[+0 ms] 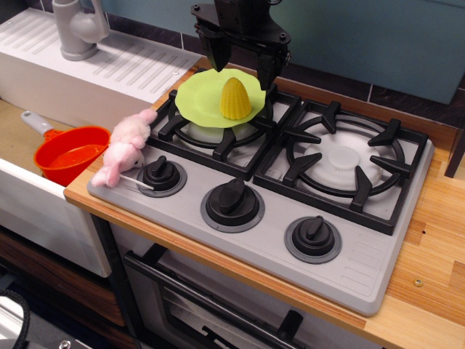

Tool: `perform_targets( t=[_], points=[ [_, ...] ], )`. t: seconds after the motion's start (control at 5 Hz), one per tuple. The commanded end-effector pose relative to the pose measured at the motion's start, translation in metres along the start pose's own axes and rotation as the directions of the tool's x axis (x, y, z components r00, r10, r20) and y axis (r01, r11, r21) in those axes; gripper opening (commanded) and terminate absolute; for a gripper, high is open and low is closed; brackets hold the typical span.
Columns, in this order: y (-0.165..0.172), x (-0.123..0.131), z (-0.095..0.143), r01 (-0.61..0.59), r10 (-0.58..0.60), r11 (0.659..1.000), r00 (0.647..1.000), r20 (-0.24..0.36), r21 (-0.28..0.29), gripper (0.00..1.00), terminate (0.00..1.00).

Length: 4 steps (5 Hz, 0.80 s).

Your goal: End effector transition from object to object

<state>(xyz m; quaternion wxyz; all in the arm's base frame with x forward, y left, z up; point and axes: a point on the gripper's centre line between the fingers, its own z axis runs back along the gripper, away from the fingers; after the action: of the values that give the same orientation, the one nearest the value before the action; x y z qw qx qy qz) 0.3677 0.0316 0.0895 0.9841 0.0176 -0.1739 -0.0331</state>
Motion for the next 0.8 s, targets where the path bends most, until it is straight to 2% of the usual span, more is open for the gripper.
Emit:
perform_targets(
  t=[0.0,0.4,0.6],
  points=[
    [0.000,0.000,0.000,0.000,0.000,1.000,1.000,0.000,0.000,1.00,0.00],
    [-0.003,0.014,0.033,0.002,-0.001,1.000,0.999,-0.044,0.009,1.00,0.00],
    [-0.002,0.015,0.045,0.026,-0.025,0.999,0.999,-0.045,0.022,1.00,0.00]
  ],
)
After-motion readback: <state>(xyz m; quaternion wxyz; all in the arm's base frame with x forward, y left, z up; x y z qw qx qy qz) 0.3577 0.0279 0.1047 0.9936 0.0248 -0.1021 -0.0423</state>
